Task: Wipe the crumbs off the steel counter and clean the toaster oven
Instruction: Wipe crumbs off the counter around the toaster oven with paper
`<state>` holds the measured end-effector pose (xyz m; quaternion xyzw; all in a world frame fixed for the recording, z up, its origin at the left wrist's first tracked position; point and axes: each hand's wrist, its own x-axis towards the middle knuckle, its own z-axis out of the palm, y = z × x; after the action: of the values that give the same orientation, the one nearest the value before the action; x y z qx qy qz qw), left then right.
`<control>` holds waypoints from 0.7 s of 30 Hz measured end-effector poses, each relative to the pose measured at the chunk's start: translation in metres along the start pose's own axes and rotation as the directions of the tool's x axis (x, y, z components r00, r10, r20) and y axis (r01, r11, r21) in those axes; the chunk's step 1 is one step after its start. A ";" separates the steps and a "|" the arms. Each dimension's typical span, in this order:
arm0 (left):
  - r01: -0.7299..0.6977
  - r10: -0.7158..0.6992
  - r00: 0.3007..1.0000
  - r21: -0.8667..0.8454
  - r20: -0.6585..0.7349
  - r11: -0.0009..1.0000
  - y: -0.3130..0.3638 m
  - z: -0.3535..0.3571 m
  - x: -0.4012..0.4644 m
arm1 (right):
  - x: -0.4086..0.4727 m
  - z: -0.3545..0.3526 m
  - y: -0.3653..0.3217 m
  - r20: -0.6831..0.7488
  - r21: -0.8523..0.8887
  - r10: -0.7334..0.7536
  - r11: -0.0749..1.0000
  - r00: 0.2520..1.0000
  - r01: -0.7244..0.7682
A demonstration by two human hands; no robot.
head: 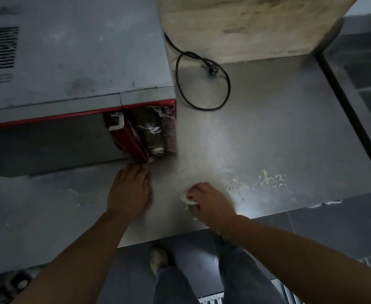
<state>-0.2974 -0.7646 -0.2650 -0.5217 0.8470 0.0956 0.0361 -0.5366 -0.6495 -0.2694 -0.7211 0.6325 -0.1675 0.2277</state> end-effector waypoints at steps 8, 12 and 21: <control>0.243 -0.243 0.969 0.024 0.040 0.970 -0.051 -0.004 -0.040 | 0.068 -0.045 0.013 -0.221 0.029 0.232 0.972 0.947 -0.232; 0.295 -0.296 0.955 0.053 0.017 0.954 -0.068 -0.015 -0.057 | 0.081 -0.025 -0.011 -0.157 0.003 0.118 0.993 0.981 -0.119; 0.505 -0.500 0.861 0.054 -0.091 0.861 -0.159 -0.028 -0.109 | 0.105 0.047 -0.106 -0.060 0.039 -0.166 0.985 0.984 0.169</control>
<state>-0.1056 -0.7442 -0.2400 -0.7259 0.6854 0.0313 0.0482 -0.4075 -0.7373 -0.2566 -0.7615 0.5720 -0.2203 0.2108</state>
